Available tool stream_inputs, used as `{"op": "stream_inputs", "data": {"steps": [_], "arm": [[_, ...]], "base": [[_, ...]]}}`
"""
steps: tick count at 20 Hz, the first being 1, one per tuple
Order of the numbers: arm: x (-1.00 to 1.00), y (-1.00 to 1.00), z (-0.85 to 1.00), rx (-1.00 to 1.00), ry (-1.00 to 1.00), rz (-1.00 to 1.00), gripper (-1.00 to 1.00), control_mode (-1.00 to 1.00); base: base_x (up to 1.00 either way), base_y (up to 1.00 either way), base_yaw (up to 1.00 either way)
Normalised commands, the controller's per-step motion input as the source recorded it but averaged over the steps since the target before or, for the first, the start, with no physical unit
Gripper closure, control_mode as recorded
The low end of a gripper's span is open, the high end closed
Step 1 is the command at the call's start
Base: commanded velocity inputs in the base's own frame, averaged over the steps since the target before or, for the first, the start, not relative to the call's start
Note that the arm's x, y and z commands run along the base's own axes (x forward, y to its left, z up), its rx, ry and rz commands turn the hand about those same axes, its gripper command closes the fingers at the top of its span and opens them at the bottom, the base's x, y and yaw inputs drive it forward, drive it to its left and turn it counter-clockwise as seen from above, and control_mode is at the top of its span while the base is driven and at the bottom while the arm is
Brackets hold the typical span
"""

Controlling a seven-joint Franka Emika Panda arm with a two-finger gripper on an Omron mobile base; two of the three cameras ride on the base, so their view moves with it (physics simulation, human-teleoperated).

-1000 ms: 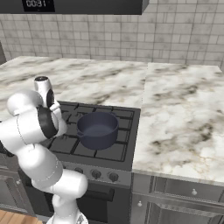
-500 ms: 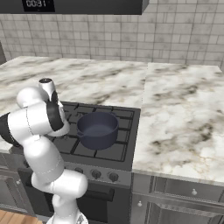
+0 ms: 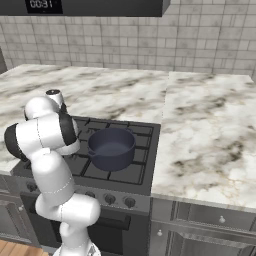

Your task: Pick the kettle from the counter and place it on a stove burner. Then turn the burner on.

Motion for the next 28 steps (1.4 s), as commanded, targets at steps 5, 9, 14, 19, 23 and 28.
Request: {"op": "stream_inputs", "data": {"steps": [5, 9, 14, 19, 23, 28], "arm": [[0.03, 0.08, -0.13, 0.0, 0.0, -0.01, 1.0, -1.0], [0.0, 0.0, -0.21, 0.0, 0.0, -0.01, 1.0, -1.0], [0.0, 0.0, -0.22, 0.0, 0.0, -0.01, -1.0, -1.0], [-0.04, -0.07, -0.18, 0.0, 0.0, -0.01, -1.0, -1.0], [-0.09, -0.11, -0.11, 0.0, 0.0, -0.01, -1.0, -1.0], [-0.15, -0.17, -0.03, 0.0, 0.0, -0.01, -1.0, -1.0]], "base": [[0.0, 0.0, 0.0], [0.0, 0.0, 0.0], [0.0, 0.0, 0.0], [0.0, 0.0, 0.0], [0.0, 0.0, 0.0], [0.0, 0.0, 0.0]]}}
